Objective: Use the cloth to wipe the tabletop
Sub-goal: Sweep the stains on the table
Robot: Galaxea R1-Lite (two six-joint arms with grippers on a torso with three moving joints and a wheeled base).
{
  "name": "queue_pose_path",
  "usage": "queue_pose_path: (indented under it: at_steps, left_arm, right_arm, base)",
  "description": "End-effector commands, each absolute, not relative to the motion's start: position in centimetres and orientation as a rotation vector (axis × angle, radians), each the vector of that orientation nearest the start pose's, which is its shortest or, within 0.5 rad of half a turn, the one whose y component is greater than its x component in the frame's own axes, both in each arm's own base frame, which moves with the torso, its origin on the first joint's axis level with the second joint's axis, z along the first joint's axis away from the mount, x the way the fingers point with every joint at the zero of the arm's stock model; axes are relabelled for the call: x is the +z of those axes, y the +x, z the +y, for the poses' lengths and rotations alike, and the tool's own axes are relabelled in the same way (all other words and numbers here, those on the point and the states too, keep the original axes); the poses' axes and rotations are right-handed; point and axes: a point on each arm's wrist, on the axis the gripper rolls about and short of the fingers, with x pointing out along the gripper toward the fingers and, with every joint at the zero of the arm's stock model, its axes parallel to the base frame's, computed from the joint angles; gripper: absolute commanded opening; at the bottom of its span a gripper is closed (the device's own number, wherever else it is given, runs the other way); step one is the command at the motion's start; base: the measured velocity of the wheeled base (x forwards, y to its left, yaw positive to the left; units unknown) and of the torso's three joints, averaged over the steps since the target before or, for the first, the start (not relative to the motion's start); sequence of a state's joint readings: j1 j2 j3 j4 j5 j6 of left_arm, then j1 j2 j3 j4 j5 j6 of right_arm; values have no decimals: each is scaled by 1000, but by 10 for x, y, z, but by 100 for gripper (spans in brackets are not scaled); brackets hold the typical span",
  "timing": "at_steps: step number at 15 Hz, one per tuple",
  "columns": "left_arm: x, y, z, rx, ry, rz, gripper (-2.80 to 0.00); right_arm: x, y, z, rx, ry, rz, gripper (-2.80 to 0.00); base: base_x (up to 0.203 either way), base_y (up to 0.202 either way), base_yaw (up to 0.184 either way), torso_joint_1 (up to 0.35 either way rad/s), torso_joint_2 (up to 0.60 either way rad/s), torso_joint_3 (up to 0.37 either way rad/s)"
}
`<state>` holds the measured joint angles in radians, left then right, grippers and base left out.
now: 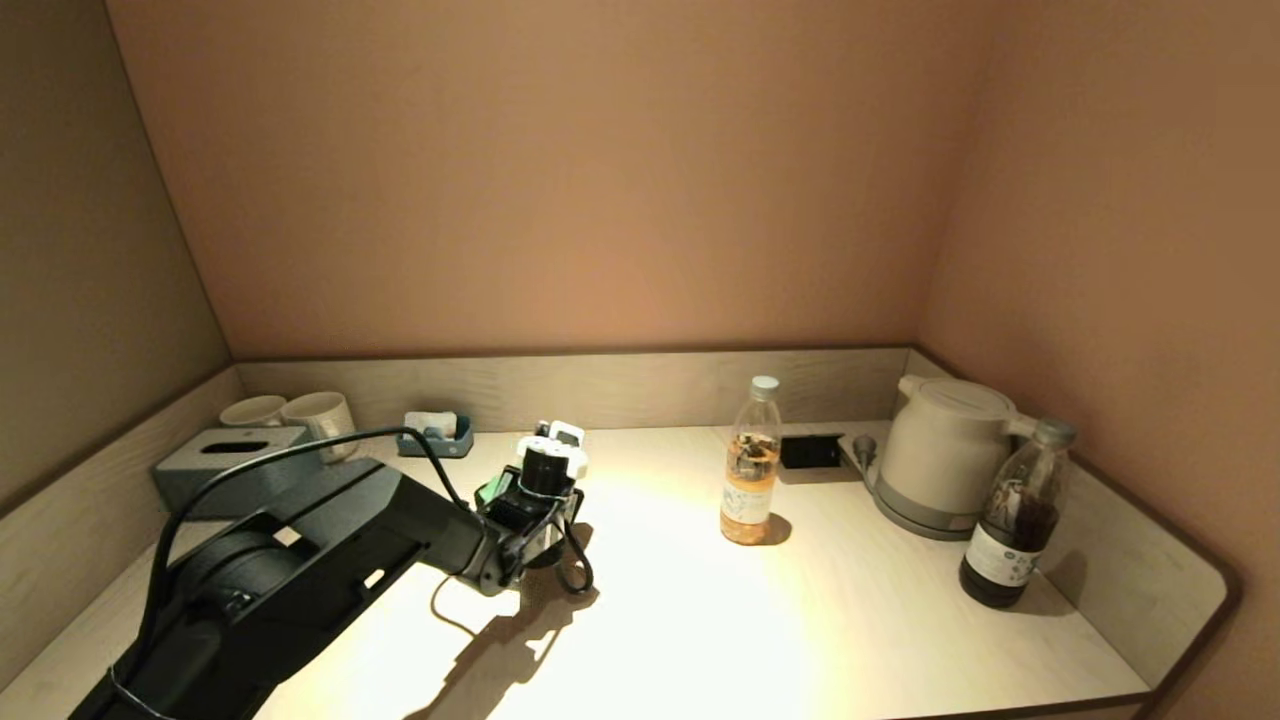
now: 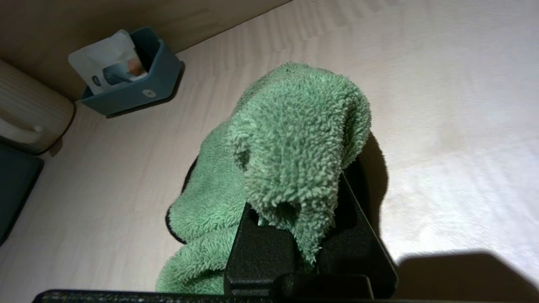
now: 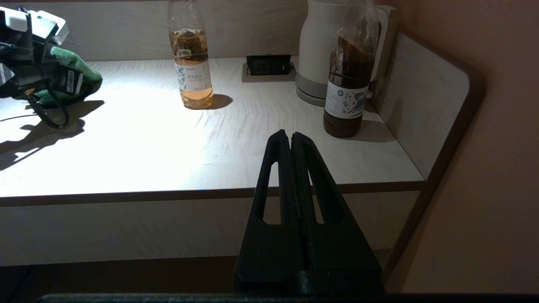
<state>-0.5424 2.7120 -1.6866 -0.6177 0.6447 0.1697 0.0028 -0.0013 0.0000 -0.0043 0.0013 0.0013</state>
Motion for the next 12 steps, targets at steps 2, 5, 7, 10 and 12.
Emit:
queue_pose_path:
  at_steps: [2, 5, 7, 10, 12]
  left_arm:
    - [-28, 422, -294, -11, 411, 336, -280]
    - [-19, 395, -312, -56, 405, 327, -280]
    - [-15, 372, -320, -98, 414, 323, -280]
    - [-7, 344, -330, -143, 405, 292, -280]
    - [-17, 323, -322, -152, 425, 304, -280]
  right_arm:
    - [76, -23, 0, 5, 2, -5, -280]
    - [76, -23, 0, 5, 2, -5, -280]
    - [76, -23, 0, 5, 2, -5, -280]
    - [76, -23, 0, 5, 2, -5, -280]
    - [76, -23, 0, 5, 2, -5, -280]
  base:
    - [0, 0, 0, 0, 0, 0]
    - [0, 0, 0, 0, 0, 0]
    - [0, 0, 0, 0, 0, 0]
    - [0, 0, 0, 0, 0, 0]
    - [0, 0, 0, 0, 0, 0]
